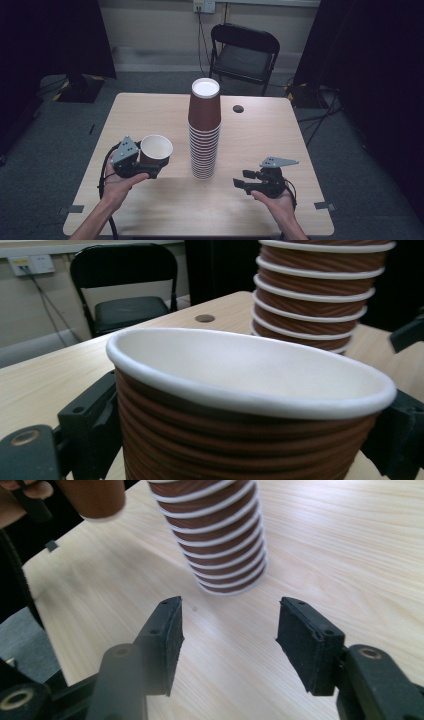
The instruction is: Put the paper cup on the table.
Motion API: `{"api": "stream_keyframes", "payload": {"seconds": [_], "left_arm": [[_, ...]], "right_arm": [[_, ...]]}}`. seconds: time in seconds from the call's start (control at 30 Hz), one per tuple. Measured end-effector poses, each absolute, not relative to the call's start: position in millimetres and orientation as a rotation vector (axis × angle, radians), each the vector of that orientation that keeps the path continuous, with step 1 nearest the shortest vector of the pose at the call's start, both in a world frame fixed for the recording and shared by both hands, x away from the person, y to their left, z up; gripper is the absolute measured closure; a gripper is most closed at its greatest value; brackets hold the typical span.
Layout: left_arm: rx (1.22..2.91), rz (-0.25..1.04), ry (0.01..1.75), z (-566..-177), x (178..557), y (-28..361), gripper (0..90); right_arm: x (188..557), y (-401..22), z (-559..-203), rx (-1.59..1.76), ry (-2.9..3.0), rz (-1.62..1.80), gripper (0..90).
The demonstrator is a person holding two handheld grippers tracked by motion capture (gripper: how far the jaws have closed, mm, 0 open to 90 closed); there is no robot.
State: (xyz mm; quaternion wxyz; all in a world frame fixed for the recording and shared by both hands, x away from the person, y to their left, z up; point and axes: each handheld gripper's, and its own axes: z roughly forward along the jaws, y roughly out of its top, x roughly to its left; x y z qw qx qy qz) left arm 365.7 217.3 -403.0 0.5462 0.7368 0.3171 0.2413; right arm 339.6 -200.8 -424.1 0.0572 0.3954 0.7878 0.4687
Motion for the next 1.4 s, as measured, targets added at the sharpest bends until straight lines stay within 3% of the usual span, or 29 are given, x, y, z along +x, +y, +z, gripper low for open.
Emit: {"api": "stream_keyframes", "payload": {"seconds": [0.43,0.63,0.77,1.1,1.4], "left_arm": [[1.643,0.599,0.901,-395.6,398.5,228.9,8.3],[1.613,0.676,0.957,-395.3,417.8,229.9,8.2],[1.659,0.688,0.966,-397.2,428.8,229.2,8.0],[1.632,0.692,1.014,-421.0,463.0,230.2,8.1],[1.649,0.620,1.021,-446.9,482.1,216.7,8.1]], "right_arm": [[330.7,-229.3,-436.5,1.274,2.309,1.363,40.1],[330.9,-233.0,-443.9,1.294,2.314,1.353,38.5],[331.8,-233.4,-447.8,1.310,2.318,1.340,37.4],[333.2,-229.7,-447.5,1.298,2.315,1.357,36.3],[332.1,-231.7,-448.3,1.300,2.317,1.365,36.3]]}}
